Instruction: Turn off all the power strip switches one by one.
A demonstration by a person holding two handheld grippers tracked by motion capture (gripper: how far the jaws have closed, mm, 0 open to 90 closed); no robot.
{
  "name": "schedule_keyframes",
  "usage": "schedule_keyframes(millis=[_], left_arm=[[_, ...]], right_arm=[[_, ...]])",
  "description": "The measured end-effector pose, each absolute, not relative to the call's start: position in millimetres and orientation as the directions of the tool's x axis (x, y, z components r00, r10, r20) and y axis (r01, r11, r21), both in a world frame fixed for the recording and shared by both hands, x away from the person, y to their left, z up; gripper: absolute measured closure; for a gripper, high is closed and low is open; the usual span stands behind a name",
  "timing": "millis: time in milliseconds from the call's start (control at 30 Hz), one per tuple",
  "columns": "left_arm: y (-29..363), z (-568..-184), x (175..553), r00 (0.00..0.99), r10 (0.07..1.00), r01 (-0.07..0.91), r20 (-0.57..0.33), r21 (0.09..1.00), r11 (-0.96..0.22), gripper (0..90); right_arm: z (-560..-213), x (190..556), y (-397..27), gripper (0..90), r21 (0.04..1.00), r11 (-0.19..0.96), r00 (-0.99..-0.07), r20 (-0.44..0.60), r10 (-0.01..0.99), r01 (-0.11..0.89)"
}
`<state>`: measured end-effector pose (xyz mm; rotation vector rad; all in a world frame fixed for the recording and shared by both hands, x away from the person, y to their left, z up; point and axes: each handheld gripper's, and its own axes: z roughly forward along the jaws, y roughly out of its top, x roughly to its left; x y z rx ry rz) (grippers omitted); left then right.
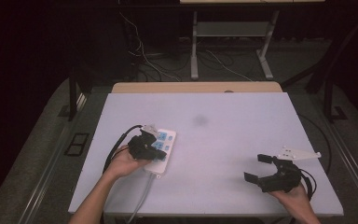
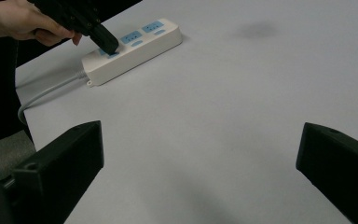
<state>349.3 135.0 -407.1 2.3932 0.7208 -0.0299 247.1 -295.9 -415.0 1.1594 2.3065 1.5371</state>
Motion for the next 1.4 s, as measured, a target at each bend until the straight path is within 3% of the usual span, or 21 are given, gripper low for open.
schedule_keyframes(millis=[733,1400], left_arm=[[137.2,-410.6,343.5,0.830,0.524,0.525,-0.193,0.587,-0.616,89.9],[135.7,-402.5,341.0,0.861,0.491,0.470,-0.134,0.580,-0.666,89.7]], right_arm=[[-411.8,245.8,-298.8,0.4,0.844,0.167,-0.691,0.286,0.664,0.509],[-412.4,247.4,-300.8,0.4,0.845,0.160,-0.686,0.288,0.668,0.511]])
